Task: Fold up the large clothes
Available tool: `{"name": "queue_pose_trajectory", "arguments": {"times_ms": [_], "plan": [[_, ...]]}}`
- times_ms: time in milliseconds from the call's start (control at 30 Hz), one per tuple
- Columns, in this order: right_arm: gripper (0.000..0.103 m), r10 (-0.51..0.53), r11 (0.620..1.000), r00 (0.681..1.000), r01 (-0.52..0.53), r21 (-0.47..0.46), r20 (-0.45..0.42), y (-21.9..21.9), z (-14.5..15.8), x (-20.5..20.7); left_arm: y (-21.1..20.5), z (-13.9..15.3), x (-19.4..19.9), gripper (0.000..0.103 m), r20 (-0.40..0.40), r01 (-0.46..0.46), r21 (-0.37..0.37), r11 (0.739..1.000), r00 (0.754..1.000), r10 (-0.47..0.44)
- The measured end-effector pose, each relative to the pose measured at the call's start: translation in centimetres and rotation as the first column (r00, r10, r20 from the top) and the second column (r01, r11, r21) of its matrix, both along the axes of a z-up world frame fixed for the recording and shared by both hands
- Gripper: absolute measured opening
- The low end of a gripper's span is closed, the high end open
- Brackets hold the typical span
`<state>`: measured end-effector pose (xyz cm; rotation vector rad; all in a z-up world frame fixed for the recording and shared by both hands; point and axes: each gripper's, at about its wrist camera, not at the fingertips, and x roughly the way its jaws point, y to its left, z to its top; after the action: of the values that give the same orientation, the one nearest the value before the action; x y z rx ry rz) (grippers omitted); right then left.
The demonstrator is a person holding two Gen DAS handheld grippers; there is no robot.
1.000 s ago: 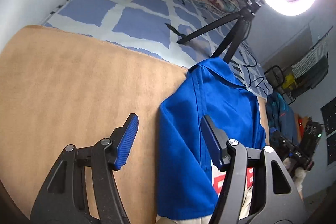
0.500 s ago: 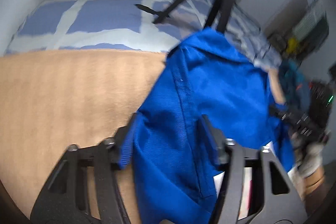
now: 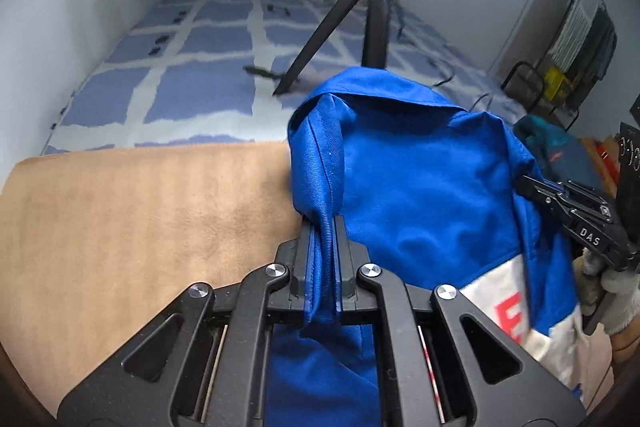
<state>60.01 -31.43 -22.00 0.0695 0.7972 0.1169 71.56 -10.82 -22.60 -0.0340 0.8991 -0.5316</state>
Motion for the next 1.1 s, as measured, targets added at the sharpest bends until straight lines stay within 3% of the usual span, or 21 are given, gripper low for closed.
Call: {"name": "queue_pose_trajectory", "arguments": {"times_ms": [567,800,1100], "plan": [[0.004,0.021,0.999,0.982,-0.014,-0.043,0.186,2.0,10.3,-10.8,3.8,8.9,-11.1,0.004,0.130,0.040,-0.091,0.995,0.991,-0.028],[0.004,0.025,0.999,0.977,-0.019,-0.033,0.211,2.9,11.7,-15.4,4.7,11.1,-17.8,0.004,0.162,0.058,-0.069,0.996,0.986,-0.047],[0.004,0.038,0.999,0.974,-0.032,-0.032,0.225,4.9,11.6,-22.6,6.2,11.5,-24.3,0.004,0.163,0.051,-0.080,0.996,0.986,-0.038]]}}
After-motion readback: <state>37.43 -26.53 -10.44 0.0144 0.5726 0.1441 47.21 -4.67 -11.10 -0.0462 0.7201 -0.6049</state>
